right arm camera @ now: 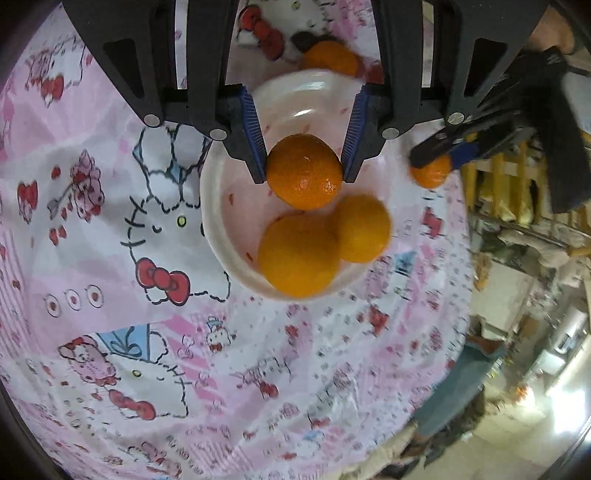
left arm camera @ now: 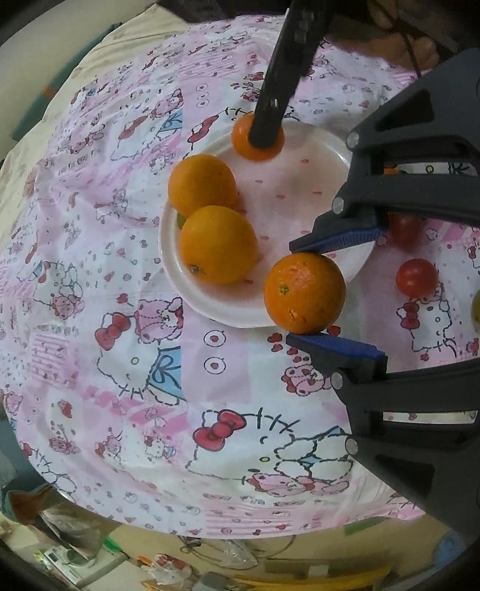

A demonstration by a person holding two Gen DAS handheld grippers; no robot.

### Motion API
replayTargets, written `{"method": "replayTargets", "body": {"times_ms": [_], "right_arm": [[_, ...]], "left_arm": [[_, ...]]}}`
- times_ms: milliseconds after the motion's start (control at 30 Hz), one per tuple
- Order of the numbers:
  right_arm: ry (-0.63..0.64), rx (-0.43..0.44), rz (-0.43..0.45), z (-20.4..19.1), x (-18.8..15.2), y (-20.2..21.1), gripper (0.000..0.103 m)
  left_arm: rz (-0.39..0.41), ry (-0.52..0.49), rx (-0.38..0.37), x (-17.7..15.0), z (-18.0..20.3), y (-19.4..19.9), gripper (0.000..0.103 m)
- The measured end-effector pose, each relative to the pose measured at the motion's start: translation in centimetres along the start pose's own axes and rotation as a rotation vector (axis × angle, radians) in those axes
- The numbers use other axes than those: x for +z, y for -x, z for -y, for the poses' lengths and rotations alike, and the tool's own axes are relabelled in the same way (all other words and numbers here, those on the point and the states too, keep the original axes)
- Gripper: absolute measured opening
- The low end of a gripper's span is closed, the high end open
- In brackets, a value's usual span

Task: Organize fruits
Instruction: 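Carry both mandarins over the pink plate, then lower the mandarins onto the plate and open both tools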

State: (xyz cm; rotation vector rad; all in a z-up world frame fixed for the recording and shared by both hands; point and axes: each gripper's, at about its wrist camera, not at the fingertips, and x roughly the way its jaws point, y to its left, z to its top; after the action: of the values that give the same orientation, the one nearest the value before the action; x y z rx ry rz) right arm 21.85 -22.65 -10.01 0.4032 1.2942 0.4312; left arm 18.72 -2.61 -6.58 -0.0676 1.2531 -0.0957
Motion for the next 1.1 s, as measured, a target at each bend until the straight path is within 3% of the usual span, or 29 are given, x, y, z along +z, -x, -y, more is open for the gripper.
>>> {"method": "replayTargets", "body": {"times_ms": [233, 467, 533, 567, 633, 767, 1100], "right_arm": [[0.000, -0.047, -0.043, 0.5, 0.6, -2.4, 0.045], [-0.031, -0.036, -0.046, 1.2, 0.6, -2.2, 0.045], [-0.032, -0.030, -0.051, 1.2, 0.6, -2.2, 0.050], [-0.032, -0.026, -0.044, 1.1, 0.6, -2.1, 0.060], [-0.019, -0.025, -0.013, 0.8, 0.6, -1.4, 0.068], [-0.020, -0.050, 0.012, 0.9, 0.7, 0.1, 0.069], [-0.138, -0.014, 0.114, 3.9, 0.6, 5.3, 0.069]], "left_arm": [[0.009, -0.003, 0.000, 0.3, 0.4, -0.2, 0.038], [-0.001, -0.006, 0.012, 0.3, 0.7, -1.0, 0.038], [-0.009, -0.009, 0.012, 0.3, 1.0, -1.2, 0.038], [-0.009, -0.011, 0.012, 0.2, 1.1, -1.2, 0.038], [-0.006, -0.020, 0.012, 0.2, 1.4, -1.3, 0.038], [-0.013, -0.021, 0.012, 0.3, 1.9, -1.7, 0.038], [-0.052, -0.013, -0.008, 0.8, 3.1, -3.4, 0.038]]}}
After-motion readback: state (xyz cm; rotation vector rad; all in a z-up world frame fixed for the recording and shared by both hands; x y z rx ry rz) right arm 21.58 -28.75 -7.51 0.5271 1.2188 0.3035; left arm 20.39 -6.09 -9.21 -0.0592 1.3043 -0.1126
